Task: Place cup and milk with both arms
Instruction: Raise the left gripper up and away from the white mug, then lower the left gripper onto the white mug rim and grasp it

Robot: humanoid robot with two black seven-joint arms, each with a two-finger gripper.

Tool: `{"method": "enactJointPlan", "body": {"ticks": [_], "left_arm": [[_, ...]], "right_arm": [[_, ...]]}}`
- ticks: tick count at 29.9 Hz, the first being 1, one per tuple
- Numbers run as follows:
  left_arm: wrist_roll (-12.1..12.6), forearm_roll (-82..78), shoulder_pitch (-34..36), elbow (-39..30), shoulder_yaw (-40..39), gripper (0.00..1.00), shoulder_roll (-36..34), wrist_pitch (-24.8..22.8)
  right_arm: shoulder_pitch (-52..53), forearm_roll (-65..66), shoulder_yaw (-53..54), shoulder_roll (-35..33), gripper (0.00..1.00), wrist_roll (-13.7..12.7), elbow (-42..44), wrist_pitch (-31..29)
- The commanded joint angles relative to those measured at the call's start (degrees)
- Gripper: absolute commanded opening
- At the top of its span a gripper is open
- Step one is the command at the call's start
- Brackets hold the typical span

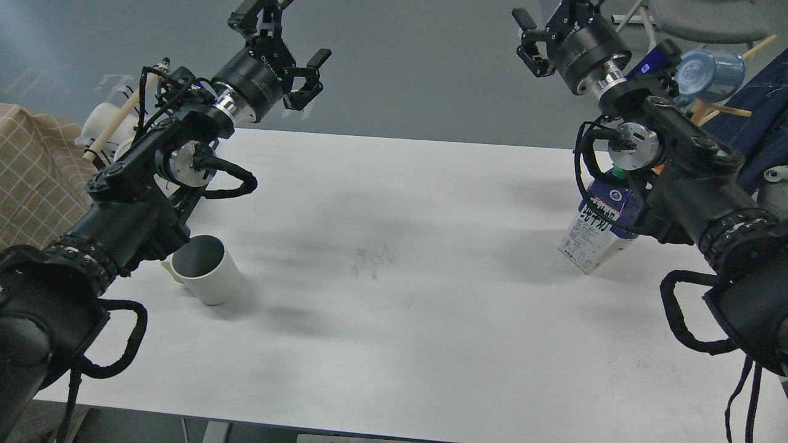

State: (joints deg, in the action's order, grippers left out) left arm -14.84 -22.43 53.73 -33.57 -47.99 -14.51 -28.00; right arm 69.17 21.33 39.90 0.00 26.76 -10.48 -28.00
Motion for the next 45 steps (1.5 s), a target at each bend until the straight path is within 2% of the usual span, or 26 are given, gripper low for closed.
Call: {"method": "enactJointPlan", "body": {"ticks": [1,7,23,27,29,34,35,40,45], "left_arm": [[0.0,0.0,-0.3,-0.8,-0.1,0.98,-0.2,0.0],[0.1,0.1,-0.3,-0.9,-2.0,0.98,0.0,0.0],[0.0,-1.3,-0.5,-0.9,-1.0,0.98,-0.2,0.0],[0.2,-4.2,-0.4,-2.5,-0.9,0.98,-2.3,0.0],[0.4,-6.0,-0.6,-5.3,-0.2,0.98,-4.2,0.0],[0.6,-17.0,-2.1,-23.3,12.5,0.98,-19.1,0.0],[0.5,-18.3,-2.1,-25.0,13.6,0.98,-20.8,0.0],[0.5,-31.4,-3.0,-37.8,18.1,0.98,-34.0,0.0],[0.3,-45.8,-4.2,-47.9,18.3,0.98,-44.5,0.0]], "right_arm": [[0.1,0.0,0.0,0.0,1.00,0.2,0.1,0.0],[0.3,0.0,0.1,0.0,1.00,0.6,0.9,0.0],[0.4,0.0,-0.1,0.0,1.00,0.6,0.8,0.0],[0.4,0.0,-0.1,0.0,1.00,0.6,0.7,0.0],[0.4,0.0,-0.1,0.0,1.00,0.6,0.7,0.0],[0.5,0.1,-0.3,0.0,1.00,0.6,0.2,0.0],[0.5,0.2,-0.7,0.0,1.00,0.6,0.1,0.0],[0.5,0.0,-4.7,0.0,1.00,1.2,-0.6,0.0],[0.4,0.1,-4.7,0.0,1.00,1.2,-1.4,0.0]]}}
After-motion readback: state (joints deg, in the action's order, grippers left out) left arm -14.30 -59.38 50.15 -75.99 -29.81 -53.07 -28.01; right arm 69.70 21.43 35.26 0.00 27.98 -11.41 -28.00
